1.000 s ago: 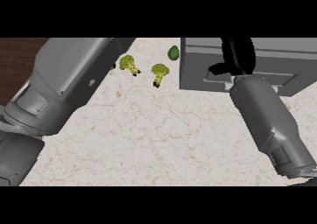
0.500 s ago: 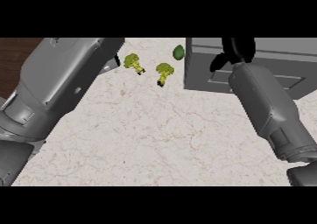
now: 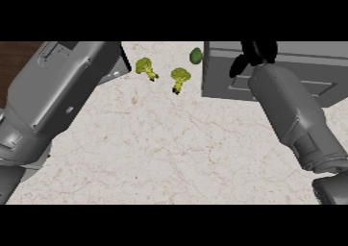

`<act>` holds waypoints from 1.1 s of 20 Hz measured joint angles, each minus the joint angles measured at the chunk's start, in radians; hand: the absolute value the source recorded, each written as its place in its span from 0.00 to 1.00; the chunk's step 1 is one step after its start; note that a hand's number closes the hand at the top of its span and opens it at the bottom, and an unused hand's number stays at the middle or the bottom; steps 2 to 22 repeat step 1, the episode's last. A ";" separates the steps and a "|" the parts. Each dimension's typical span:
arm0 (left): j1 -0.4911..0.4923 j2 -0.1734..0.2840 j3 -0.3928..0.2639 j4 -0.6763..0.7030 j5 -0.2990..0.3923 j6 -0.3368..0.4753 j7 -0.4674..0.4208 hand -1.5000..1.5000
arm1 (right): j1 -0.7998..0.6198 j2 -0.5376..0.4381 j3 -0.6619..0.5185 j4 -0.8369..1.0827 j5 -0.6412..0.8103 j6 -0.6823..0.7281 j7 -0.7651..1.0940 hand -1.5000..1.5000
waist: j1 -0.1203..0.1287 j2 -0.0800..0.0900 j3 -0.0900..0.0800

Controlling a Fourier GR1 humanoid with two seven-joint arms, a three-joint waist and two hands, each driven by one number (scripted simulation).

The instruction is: Pick up the can, place it into the drawer and close the drawer

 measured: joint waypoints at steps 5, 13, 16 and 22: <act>0.017 0.005 -0.001 -0.015 0.000 -0.001 -0.002 0.00 | -0.002 0.000 -0.006 0.004 -0.005 -0.002 -0.015 0.00 | 0.000 0.000 0.000; 0.017 0.005 -0.001 -0.015 0.000 -0.001 -0.002 0.00 | -0.002 0.000 -0.006 0.004 -0.005 -0.002 -0.015 0.00 | 0.000 0.000 0.000; 0.017 0.005 -0.001 -0.015 0.000 -0.001 -0.002 0.00 | -0.002 0.000 -0.006 0.004 -0.005 -0.002 -0.015 0.00 | 0.000 0.000 0.000; 0.017 0.005 -0.001 -0.015 0.000 -0.001 -0.002 0.00 | -0.002 0.000 -0.006 0.004 -0.005 -0.002 -0.015 0.00 | 0.000 0.000 0.000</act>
